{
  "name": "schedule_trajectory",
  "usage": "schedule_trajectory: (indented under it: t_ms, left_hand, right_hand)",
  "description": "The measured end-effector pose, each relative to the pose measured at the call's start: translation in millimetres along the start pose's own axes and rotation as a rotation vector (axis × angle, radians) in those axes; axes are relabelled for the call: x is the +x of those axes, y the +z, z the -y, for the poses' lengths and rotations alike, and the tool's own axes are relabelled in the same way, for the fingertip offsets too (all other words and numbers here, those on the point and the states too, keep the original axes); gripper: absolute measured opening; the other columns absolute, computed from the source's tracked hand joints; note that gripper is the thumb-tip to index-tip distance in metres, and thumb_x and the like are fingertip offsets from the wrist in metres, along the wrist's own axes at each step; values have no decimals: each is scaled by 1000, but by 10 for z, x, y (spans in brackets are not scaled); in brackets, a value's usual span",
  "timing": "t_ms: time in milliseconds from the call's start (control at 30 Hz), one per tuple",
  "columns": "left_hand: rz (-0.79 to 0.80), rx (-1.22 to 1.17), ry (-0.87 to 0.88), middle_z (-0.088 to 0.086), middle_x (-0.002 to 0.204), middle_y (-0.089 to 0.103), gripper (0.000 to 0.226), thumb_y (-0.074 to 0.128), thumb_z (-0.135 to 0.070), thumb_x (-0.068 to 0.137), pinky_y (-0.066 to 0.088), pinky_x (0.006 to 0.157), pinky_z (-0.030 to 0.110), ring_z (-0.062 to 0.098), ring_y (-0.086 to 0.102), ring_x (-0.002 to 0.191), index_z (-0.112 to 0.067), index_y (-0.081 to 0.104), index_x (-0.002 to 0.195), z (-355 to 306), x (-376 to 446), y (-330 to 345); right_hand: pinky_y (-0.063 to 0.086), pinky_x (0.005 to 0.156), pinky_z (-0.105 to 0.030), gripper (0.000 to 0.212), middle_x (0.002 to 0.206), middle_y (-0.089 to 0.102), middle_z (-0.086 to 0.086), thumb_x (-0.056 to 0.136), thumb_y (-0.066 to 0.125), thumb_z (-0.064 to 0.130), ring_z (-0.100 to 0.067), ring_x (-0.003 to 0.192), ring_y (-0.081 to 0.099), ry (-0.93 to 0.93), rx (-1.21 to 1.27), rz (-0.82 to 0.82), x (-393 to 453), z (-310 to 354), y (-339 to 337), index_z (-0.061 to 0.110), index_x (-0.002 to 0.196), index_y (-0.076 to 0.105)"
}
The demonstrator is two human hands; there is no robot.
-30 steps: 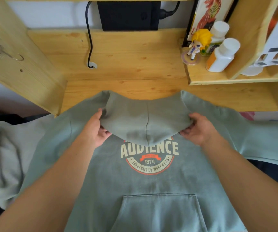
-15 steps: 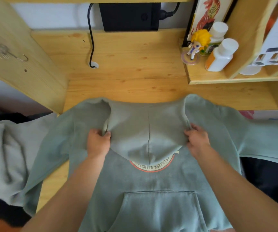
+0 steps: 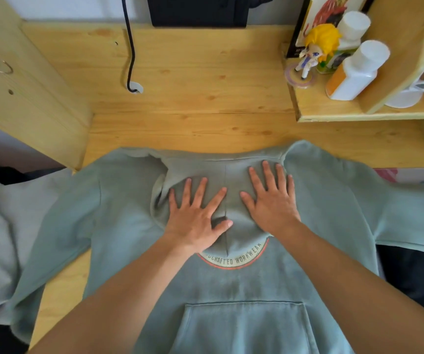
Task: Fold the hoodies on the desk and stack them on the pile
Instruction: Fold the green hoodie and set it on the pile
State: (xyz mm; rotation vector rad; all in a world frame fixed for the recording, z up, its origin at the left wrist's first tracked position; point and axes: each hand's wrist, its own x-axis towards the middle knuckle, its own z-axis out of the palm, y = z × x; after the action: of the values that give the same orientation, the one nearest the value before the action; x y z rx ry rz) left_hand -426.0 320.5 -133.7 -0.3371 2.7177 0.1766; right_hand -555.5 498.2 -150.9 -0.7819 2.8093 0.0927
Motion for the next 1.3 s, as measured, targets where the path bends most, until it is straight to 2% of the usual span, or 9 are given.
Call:
schedule_trajectory:
  t_ms: [167,333,433,500,600,667,900,1133,1300]
  left_hand:
    - [-418,100,99,10,162,37,59,30,-61,100,24,117,55,39,30,147,-33,51,148,298,159,-362]
    - [-159,-98,-148,2,172,1,69,15,-66,99,6,127,47,21,-3,158,-39,8,162,1004,573,-198]
    - [-129,-52,-183,2,172,-3,69,15,-64,101,1,127,48,21,-7,158,-37,3,163,1000,712,-258]
    - [-260,25,-233,7,172,4,65,24,-54,104,-1,126,54,30,-5,158,-31,15,163,774,633,-406]
    - [-561,-17,-89,12,169,18,59,40,-42,101,4,125,57,37,7,157,-29,35,158,206,369,-386]
    - [-520,-56,-38,11,168,23,56,36,-47,102,7,125,56,36,13,157,-31,40,155,-17,264,-145]
    - [-395,-34,-12,11,168,23,58,36,-53,103,14,126,51,31,15,157,-30,40,156,240,129,205]
    - [-321,-31,-316,14,168,21,68,21,-60,103,20,124,55,36,18,155,-26,32,160,1247,-705,495]
    - [-185,-289,-181,12,169,16,77,17,-64,92,15,126,45,30,13,157,-29,35,158,1316,-649,298]
  right_hand:
    - [-1,124,-54,73,168,15,-12,95,32,64,-37,154,5,-8,61,-176,-33,191,-184,27,158,30]
    - [-3,126,-50,72,170,-1,-5,99,14,66,-28,156,-6,14,70,-97,245,152,-102,32,162,9]
    - [-7,125,-50,72,170,-6,-3,99,14,66,-26,156,-9,53,66,-46,315,113,-61,32,162,4]
    - [-7,124,-54,70,170,-3,-5,100,16,62,-29,155,-8,79,84,-32,311,166,-145,30,162,9]
    - [2,123,-57,63,167,18,-13,101,23,48,-36,155,5,46,204,-287,224,420,-321,21,157,32]
    - [5,124,-54,58,165,23,-13,101,27,41,-35,155,9,-47,267,-374,119,642,-311,21,155,37]
    - [8,125,-52,64,168,15,-6,101,21,55,-31,155,11,-50,71,-165,27,521,145,27,159,29]
    - [9,125,-50,62,168,19,-7,102,24,52,-30,155,12,-57,68,-197,14,498,133,26,158,31]
    - [11,124,-53,69,168,18,-7,98,16,54,-30,155,13,-37,54,-122,98,424,-9,24,158,33]
